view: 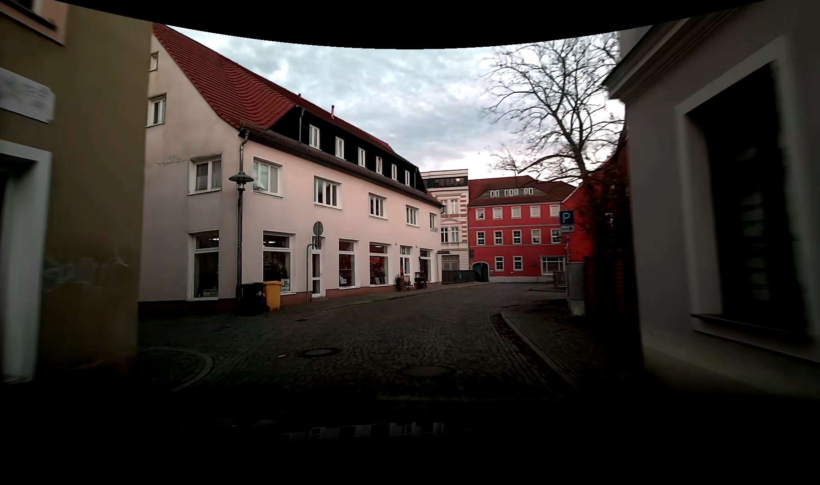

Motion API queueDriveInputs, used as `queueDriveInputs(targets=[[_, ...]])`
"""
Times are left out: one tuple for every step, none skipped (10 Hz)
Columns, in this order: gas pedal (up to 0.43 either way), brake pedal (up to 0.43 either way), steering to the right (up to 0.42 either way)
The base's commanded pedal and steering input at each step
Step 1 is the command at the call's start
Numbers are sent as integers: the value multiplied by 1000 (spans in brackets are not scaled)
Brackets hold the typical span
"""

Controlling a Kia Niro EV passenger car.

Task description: Follow the waypoints while adhering to traffic rules and regulations

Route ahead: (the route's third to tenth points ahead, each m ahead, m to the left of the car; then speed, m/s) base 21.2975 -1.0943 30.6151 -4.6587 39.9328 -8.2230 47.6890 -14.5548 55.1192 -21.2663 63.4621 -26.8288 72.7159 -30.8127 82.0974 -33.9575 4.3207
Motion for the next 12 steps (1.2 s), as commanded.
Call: queueDriveInputs(targets=[[110,0,-56],[110,0,-54],[110,0,-50],[110,0,-39],[98,0,-28],[98,0,-19],[67,0,-10],[59,0,-2],[59,0,10],[47,0,21],[0,0,25],[0,0,26]])
